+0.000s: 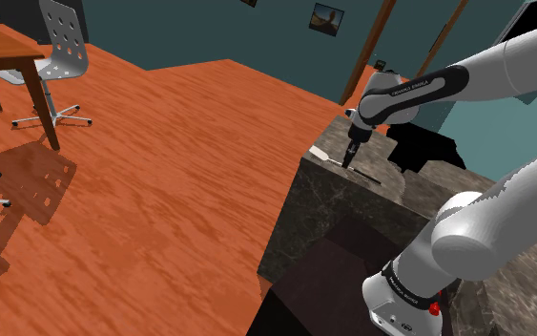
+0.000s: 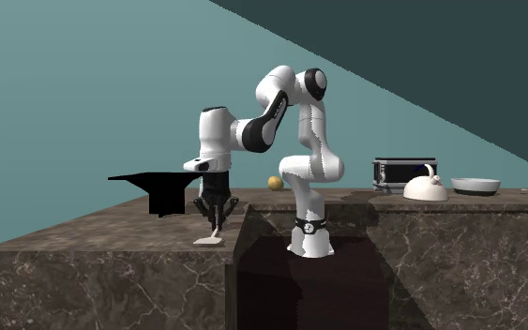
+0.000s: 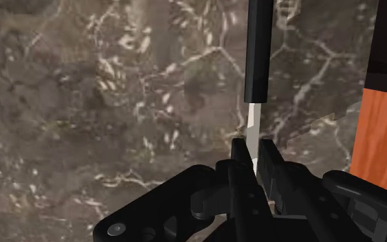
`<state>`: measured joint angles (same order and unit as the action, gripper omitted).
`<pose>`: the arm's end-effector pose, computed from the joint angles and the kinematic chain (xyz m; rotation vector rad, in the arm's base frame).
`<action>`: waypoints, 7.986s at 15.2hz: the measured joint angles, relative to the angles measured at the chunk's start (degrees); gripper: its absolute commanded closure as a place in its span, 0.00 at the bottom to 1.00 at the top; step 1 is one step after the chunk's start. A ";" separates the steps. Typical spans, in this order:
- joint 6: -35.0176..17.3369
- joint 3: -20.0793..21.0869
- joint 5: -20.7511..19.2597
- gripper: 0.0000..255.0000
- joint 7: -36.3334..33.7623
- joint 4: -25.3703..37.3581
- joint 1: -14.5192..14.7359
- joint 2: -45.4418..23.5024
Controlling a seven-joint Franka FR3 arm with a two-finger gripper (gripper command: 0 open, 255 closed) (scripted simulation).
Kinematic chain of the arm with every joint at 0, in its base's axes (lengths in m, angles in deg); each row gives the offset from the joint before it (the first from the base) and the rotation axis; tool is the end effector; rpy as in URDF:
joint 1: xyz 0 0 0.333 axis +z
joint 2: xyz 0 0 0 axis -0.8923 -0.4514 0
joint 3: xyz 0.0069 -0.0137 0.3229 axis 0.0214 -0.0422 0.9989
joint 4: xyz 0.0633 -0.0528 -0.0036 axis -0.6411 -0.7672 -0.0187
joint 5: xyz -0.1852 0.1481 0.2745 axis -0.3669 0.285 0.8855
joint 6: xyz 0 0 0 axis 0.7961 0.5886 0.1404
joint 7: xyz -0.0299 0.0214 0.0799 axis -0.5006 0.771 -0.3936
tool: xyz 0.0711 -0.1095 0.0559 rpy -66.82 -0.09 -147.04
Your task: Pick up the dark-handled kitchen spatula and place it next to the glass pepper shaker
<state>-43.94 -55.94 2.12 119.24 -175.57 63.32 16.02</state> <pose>0.3419 -0.2251 0.3320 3.1022 0.4200 -0.1028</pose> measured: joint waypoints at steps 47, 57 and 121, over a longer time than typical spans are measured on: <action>33.94 1.18 -10.17 1.00 7.46 8.10 -9.76 28.36; 39.48 -4.94 -18.70 1.00 18.67 6.33 -18.14 38.56; 30.79 -53.77 -53.83 1.00 57.94 28.26 -17.22 48.54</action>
<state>-13.15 -109.71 -51.71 177.19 -147.31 46.10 64.56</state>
